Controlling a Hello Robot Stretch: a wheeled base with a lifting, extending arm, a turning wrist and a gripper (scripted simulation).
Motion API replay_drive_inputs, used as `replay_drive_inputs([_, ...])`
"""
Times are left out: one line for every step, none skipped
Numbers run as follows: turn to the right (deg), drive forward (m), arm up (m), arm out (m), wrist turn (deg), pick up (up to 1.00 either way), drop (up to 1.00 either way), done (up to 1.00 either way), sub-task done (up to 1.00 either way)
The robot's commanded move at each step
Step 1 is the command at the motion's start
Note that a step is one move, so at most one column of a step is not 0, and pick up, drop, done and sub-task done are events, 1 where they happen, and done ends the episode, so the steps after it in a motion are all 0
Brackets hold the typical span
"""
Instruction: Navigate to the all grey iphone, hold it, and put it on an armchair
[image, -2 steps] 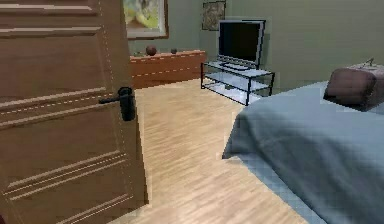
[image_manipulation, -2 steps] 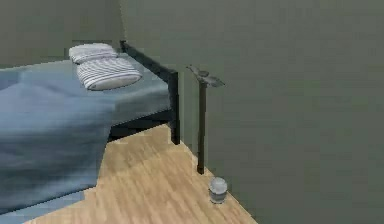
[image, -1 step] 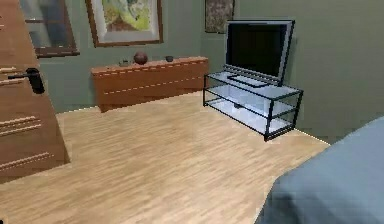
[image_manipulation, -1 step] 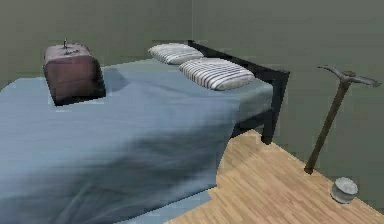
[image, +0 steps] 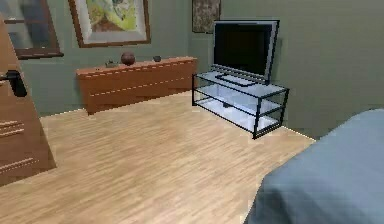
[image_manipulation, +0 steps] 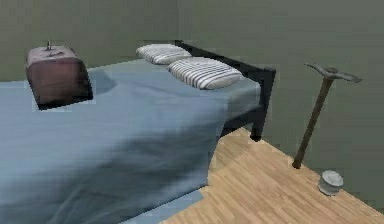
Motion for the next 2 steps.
replay_drive_inputs([0.0, 0.3, 0.0, 0.0, 0.0, 0.0, 0.0, 0.0, 0.0])
replay_drive_inputs([0.0, 0.55, 0.0, 0.0, 0.0, 0.0, 0.0, 0.0, 0.0])
